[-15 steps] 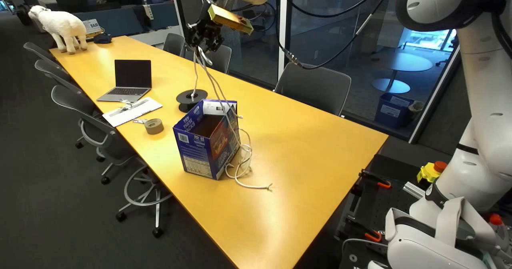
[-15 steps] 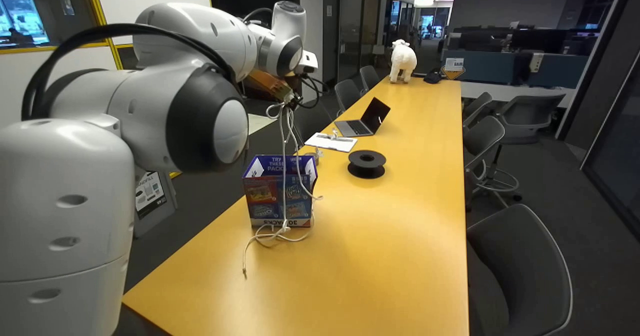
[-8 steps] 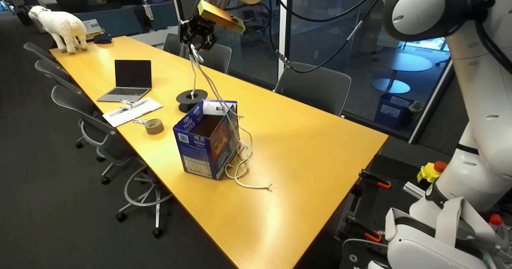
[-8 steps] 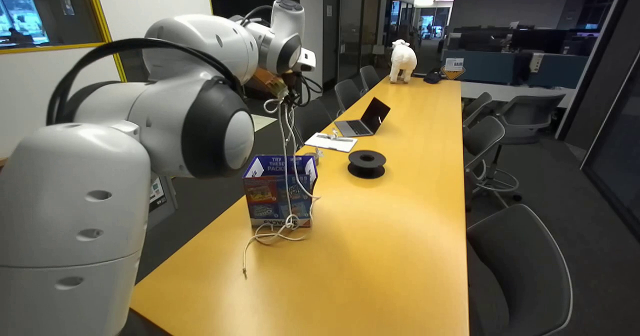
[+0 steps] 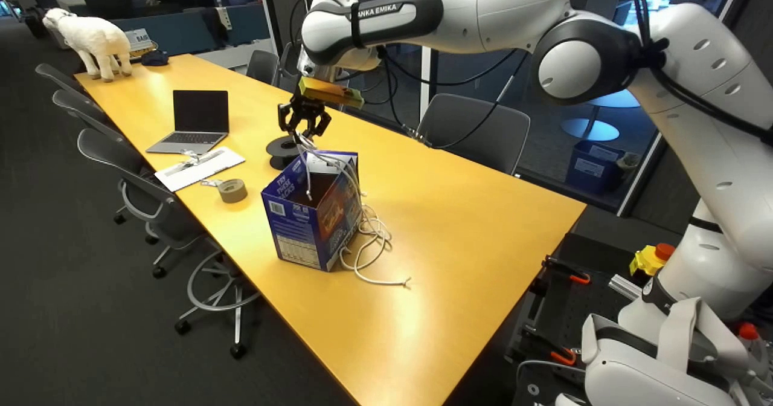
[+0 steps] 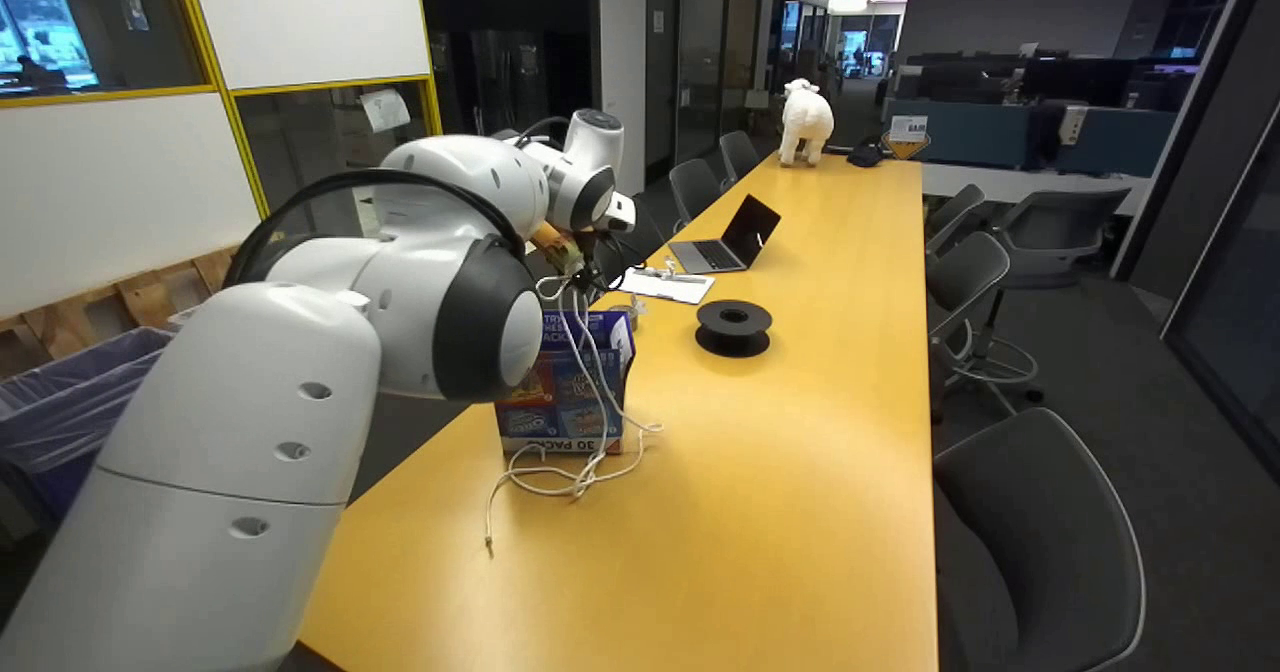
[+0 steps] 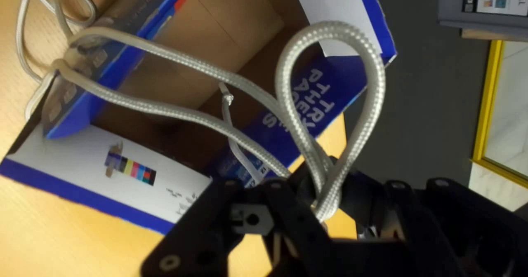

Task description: Put the ropes inside the blue box.

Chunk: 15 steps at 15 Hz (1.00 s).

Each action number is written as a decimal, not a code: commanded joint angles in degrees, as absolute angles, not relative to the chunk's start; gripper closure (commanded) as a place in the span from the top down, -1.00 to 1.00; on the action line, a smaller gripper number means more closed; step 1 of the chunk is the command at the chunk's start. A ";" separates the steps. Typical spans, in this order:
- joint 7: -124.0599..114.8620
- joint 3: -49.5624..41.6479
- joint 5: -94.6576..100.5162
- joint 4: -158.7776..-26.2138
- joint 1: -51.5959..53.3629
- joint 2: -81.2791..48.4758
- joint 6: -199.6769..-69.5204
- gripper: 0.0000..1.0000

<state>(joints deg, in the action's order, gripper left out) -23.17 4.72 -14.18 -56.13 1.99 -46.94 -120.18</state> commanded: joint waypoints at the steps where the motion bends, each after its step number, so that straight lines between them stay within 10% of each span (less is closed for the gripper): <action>1: -23.43 4.81 -15.11 -48.42 2.41 -53.17 -116.26 -0.95; 6: -22.98 4.72 -14.53 -44.96 2.49 -56.80 -112.41 -0.95; 7: -22.91 4.84 -14.60 -44.30 2.37 -57.15 -111.18 -0.29; 15: -22.29 4.85 -13.90 -43.00 1.79 -56.81 -106.59 0.75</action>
